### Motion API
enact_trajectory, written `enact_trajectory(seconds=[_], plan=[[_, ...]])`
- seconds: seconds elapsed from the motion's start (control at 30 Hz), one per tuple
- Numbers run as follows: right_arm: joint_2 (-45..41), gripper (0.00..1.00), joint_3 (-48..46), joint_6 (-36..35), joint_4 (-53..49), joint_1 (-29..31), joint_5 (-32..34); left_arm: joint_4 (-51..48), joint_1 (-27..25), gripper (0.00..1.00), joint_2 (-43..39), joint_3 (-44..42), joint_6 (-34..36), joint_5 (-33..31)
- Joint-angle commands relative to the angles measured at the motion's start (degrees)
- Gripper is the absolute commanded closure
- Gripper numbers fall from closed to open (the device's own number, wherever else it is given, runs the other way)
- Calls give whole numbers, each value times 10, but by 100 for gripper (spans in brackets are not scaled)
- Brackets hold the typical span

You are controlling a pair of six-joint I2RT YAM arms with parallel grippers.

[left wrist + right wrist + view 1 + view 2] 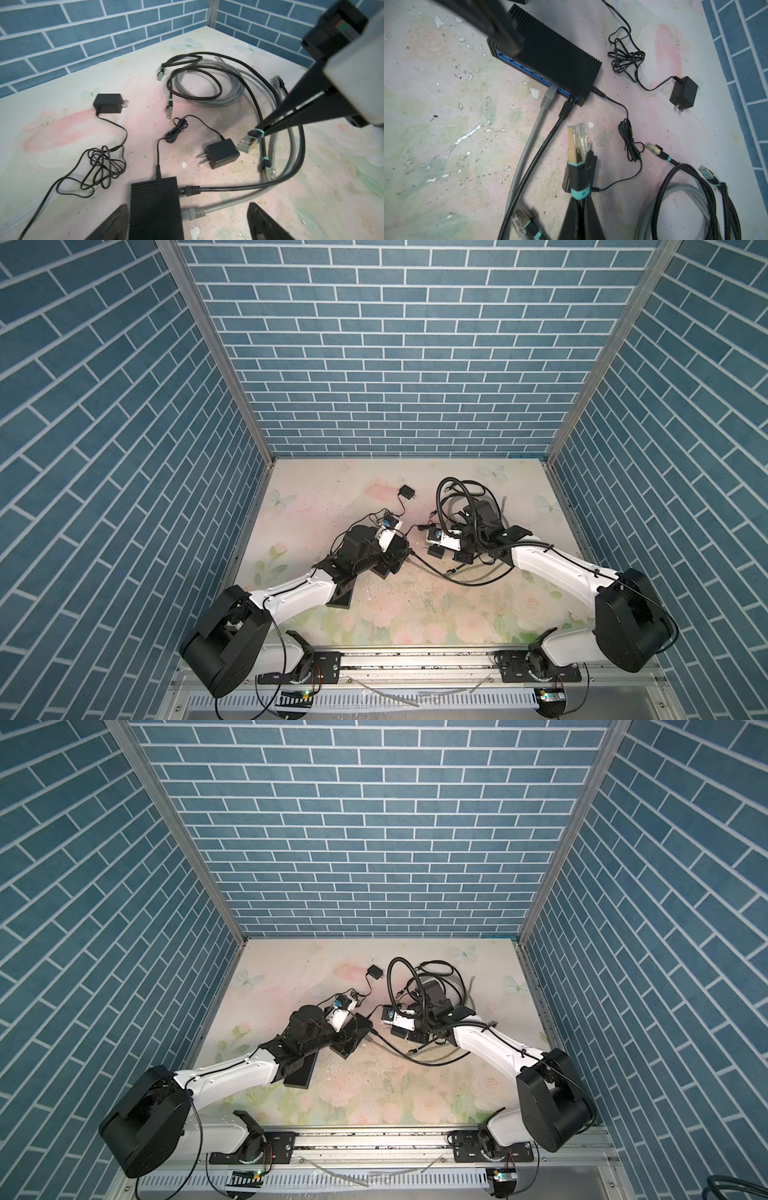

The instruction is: Insert the plug into the switch port

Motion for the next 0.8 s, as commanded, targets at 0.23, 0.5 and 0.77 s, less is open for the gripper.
enact_trajectory(seconds=[0.23, 0.5, 0.77], plan=[[-3, 100, -39, 14, 55, 20, 7, 245, -20, 15, 31, -91, 144, 52], [-20, 100, -78, 13, 109, 26, 17, 150, -17, 17, 74, -18, 113, 96], [-54, 100, -116, 19, 157, 34, 32, 38, -16, 36, 100, 55, 110, 165]])
